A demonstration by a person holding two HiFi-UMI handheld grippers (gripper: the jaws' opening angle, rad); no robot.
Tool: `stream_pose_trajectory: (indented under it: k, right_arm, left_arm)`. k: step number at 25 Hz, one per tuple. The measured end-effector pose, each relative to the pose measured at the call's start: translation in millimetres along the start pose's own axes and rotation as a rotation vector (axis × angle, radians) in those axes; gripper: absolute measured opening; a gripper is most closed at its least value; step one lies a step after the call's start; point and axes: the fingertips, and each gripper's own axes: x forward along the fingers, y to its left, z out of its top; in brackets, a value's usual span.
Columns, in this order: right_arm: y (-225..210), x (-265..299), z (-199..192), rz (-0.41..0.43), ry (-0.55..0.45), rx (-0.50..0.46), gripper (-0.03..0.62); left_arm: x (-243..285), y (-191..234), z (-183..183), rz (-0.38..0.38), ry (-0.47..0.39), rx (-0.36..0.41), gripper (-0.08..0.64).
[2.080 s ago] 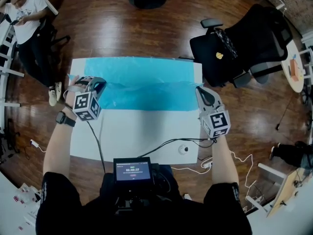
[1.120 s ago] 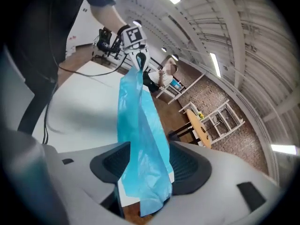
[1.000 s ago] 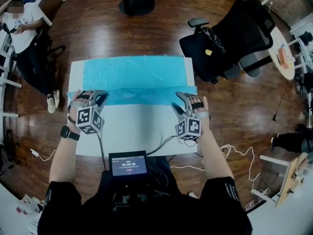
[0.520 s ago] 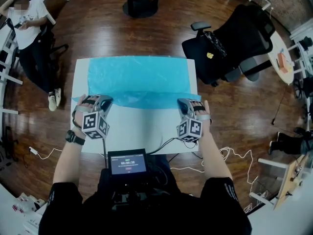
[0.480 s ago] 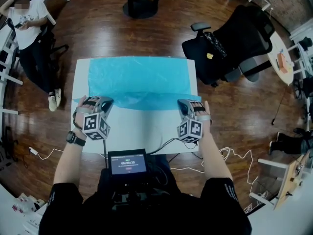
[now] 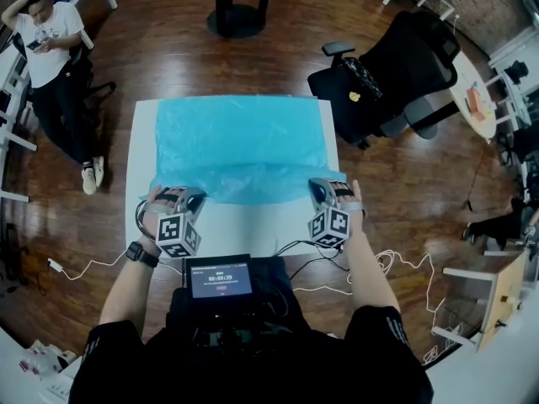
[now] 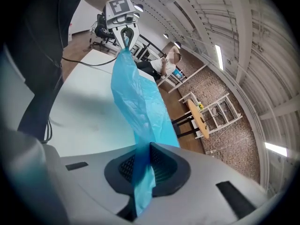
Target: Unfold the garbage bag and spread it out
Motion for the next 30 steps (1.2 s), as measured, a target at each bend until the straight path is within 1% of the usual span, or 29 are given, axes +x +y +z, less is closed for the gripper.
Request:
stream_pose_trajectory:
  k: [3, 6, 11, 18, 22, 27, 30]
  right_arm:
    - [17.7, -3.0, -7.4, 0.018, 0.019, 0.021, 0.020]
    - [34.7, -5.8, -14.1, 0.037, 0.034, 0.032, 0.020]
    - [58.4, -11.9, -27.7, 0.070, 0.052, 0.067, 0.020]
    - [83.9, -14.9, -39.9, 0.130, 0.041, 0.081, 0.021]
    - [94.8, -9.1, -43.8, 0.164, 0.041, 0.066, 0.021]
    - [115.5, -5.7, -54.5, 0.210, 0.043, 0.078, 0.021]
    - [124.5, -4.6, -55.5, 0.231, 0.042, 0.080, 0.021]
  left_arm:
    - [-6.6, -16.3, 2.7, -0.004, 0.007, -0.018, 0.003]
    - [-6.2, -33.3, -1.9, -0.001, 0.010, -0.022, 0.003]
    - [-14.7, -56.7, 9.5, -0.047, -0.003, -0.064, 0.003]
    - [-13.2, -80.4, 6.9, -0.067, 0.040, -0.110, 0.003]
    - [-11.1, -87.0, 6.5, -0.068, 0.053, -0.160, 0.003]
    - [-5.8, -103.7, 8.2, -0.098, 0.061, -0.236, 0.003]
    - [-4.4, -113.4, 3.1, -0.107, 0.083, -0.261, 0.003]
